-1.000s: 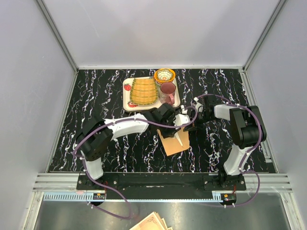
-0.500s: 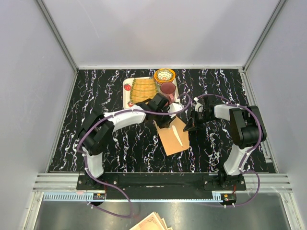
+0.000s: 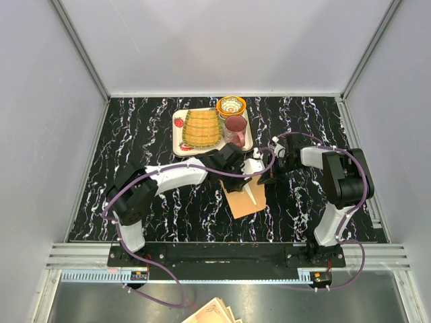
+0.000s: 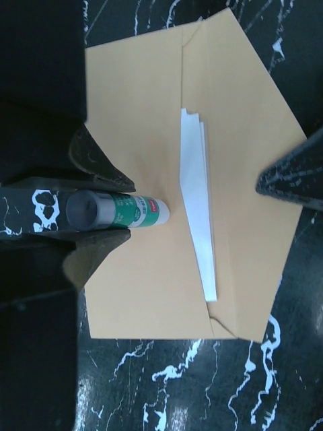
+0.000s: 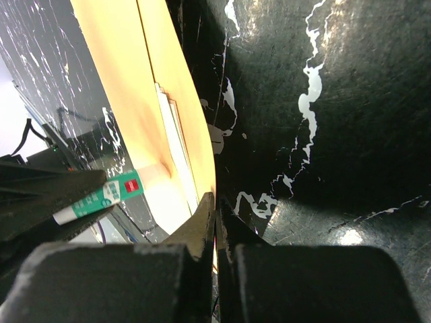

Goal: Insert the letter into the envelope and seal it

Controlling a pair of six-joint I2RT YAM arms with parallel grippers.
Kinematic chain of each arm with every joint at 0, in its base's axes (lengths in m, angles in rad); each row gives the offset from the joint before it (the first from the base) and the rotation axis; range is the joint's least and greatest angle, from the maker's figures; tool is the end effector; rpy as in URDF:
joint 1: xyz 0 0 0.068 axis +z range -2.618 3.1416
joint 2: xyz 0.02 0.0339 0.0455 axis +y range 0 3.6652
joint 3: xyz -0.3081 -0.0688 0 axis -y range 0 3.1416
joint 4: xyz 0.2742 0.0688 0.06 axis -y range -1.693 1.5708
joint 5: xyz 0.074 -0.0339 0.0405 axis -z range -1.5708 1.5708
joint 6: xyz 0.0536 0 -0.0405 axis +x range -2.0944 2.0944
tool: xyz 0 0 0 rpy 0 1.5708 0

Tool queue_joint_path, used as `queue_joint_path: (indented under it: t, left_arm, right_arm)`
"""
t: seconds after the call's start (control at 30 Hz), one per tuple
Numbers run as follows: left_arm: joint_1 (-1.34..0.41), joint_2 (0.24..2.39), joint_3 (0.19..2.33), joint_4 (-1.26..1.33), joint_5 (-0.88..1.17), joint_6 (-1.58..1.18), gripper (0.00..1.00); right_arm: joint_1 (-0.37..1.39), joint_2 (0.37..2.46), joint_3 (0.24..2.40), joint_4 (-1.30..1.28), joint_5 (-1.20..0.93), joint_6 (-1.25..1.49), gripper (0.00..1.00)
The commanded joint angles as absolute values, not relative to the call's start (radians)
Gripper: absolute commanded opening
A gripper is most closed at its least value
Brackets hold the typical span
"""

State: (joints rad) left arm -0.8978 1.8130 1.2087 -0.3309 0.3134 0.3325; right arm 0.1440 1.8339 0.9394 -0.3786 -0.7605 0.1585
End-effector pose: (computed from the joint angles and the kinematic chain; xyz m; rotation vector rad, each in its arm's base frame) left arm 0.2538 -0.3448 0.2056 1.5786 2.0045 -0.6204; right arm 0.3427 0.0870 0.1268 -0.1446 2.7464 1.1468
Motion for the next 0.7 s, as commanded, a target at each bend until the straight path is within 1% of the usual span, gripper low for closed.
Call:
queue_joint_path:
  t: [0.0, 0.17, 0.3, 0.47, 0.67]
  left_arm:
    - [-0.844, 1.858, 1.224, -0.391, 0.284, 0.334, 0.0]
    - [-0.85, 1.87, 1.259, -0.393, 0.282, 0.325, 0.0]
    - [-0.913, 1.836, 1.232, -0.394, 0.293, 0.307, 0.0]
    - [-0.934, 1.815, 1.19, -0.397, 0.288, 0.305, 0.0]
    - [-0.842, 1.882, 1.256, -0.422, 0.255, 0.345, 0.0]
  right_arm:
    - [0.144, 1.844, 0.966, -0.367, -0.752, 0.163, 0.0]
    - [0.146, 1.842, 0.965, -0.367, -0.75, 0.163, 0.0]
    - [0.146, 1.833, 0.962, -0.368, -0.746, 0.16, 0.0]
    - [0.146, 1.833, 0.962, -0.367, -0.744, 0.16, 0.0]
    - [0.146, 1.841, 0.965, -0.368, -0.749, 0.161, 0.0]
